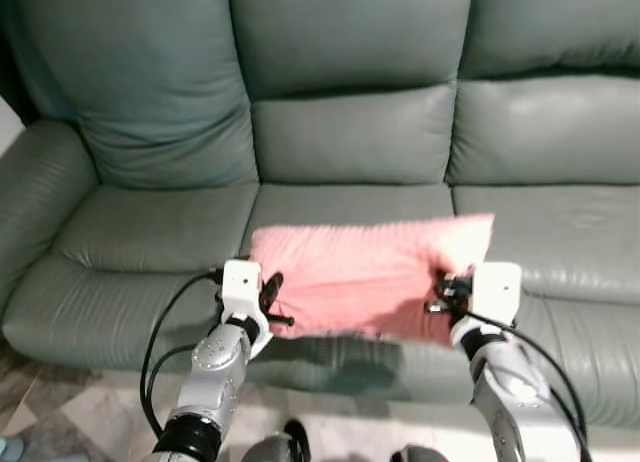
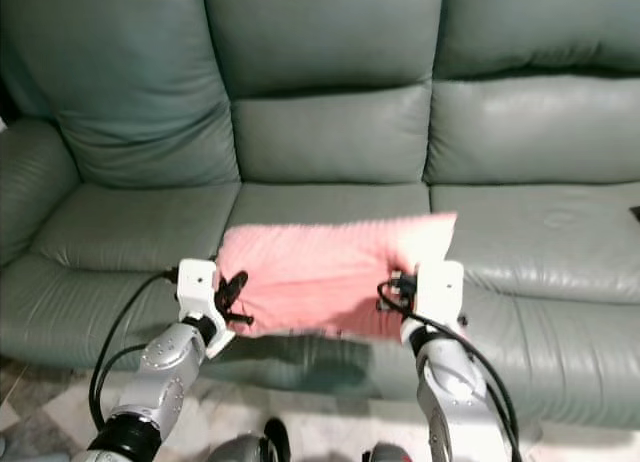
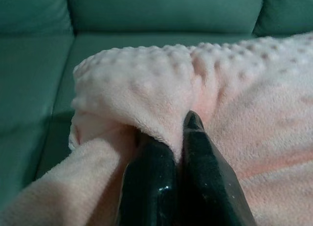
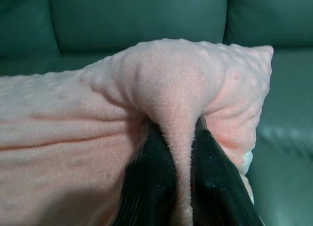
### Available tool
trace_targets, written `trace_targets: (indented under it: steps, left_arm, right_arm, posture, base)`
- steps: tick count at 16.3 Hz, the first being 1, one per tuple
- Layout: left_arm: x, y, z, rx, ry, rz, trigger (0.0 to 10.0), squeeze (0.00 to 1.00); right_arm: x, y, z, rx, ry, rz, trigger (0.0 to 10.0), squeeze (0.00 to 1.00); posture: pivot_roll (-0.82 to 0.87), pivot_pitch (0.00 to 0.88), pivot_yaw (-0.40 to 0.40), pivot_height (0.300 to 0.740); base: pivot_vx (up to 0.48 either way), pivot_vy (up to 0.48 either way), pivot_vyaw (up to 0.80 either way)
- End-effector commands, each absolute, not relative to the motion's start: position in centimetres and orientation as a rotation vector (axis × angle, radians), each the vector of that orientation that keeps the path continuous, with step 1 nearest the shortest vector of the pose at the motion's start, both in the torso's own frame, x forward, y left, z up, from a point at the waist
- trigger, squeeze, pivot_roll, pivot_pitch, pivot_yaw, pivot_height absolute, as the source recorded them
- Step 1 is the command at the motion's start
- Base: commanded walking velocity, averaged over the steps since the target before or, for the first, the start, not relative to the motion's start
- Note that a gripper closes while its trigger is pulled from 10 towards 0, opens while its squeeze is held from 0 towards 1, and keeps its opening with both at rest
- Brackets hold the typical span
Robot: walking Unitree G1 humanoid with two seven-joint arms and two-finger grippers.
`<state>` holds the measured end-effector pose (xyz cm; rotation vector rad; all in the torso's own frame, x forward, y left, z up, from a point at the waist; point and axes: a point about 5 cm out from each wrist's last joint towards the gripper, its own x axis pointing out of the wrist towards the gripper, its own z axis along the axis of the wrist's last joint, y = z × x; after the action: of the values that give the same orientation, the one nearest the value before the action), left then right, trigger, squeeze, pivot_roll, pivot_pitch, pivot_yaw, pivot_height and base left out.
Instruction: Move the pillow to the sofa
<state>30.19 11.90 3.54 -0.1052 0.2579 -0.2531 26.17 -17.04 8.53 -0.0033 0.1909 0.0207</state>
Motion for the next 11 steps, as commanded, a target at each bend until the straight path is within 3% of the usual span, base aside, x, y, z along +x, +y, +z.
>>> trace_targets:
  steps: [1,6,11]
  left_arm:
    - [29.7,13.6,2.3,-0.083,0.299,-0.178,10.0,0.00]
    - [31.1,15.3,2.2,-0.079,0.335,-0.049,10.0,0.00]
    - [34.4,18.4,6.1,-0.083,0.231,0.075,10.0,0.00]
  right_arm:
    - [26.5,-18.3,8.4,-0.016,0.169,-0.026,10.0,0.00]
    - [28.3,-20.2,7.9,-0.088,0.138,-0.052,10.0,0.00]
    - [30.1,-21.9,9.9,-0.146,0.039,-0.070,10.0,0.00]
  posture:
    - [-0.14,0.310,0.148,0.740]
    - [-0.16,0.359,0.155,0.740]
    - [-0.16,0.414,0.152,0.740]
  base:
    - [0.000,0.000,0.00]
    - [0.000,0.000,0.00]
    - [0.000,0.000,0.00]
